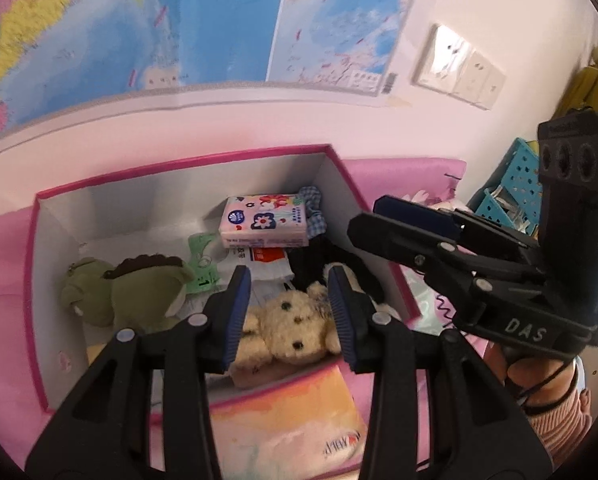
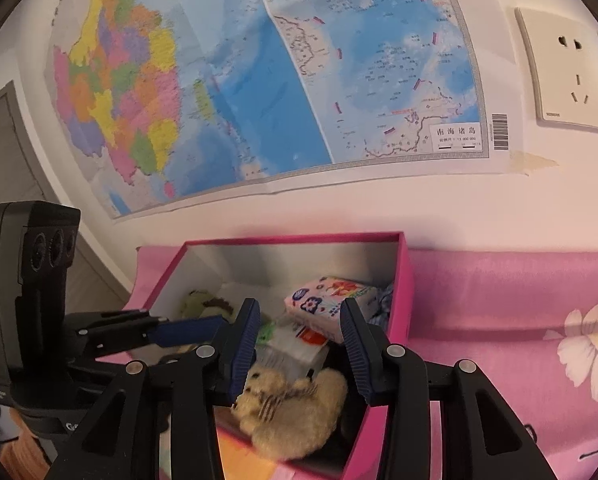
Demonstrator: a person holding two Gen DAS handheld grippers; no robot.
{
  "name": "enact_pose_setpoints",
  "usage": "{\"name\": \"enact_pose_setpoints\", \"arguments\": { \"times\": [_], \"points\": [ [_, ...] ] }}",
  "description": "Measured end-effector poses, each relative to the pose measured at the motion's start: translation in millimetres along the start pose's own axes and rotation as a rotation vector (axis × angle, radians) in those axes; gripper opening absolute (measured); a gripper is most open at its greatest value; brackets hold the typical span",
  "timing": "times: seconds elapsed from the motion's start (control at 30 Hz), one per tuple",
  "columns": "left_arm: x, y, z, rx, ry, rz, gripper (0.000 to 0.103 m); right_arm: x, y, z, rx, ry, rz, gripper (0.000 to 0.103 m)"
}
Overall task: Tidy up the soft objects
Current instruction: 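Move the left gripper to the yellow-printed wet-wipe pack and grasp it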
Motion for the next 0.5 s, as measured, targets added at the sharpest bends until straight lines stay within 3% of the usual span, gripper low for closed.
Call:
{"name": "enact_pose_setpoints", "arguments": {
  "times": [0.07, 0.17, 0.3, 0.5],
  "points": [
    [-12, -3, -4, 0.012, -0.029, -0.019, 0.043, -8, 4, -5, -0.012, -0.002, 0.008, 0.045],
    [-40, -3, -17, 0.044, -0.091, -0.047, 0.051, -21, 12, -16, -0.036, -0.008, 0.037, 0.055],
    [-73, -6, -41, 0.079, -0.152, -0.072, 0.052, -42, 26, -32, -0.066, -0.007, 0.090, 0.070],
    [-93, -10, -92, 0.127, -0.155, -0.062, 0.057, -76, 39, -69, -0.092, 0.003, 0.159, 0.079]
  ]
}}
Point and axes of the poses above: each gripper's, at about its wrist camera, not at the fingertips, and x roughly the way its jaws point, y to its left, z to its top, the point moved 5 cm from there along x, roughly the way its jaws point, and after that the axes turned 5 degrees about y, right-handed, at the moved point
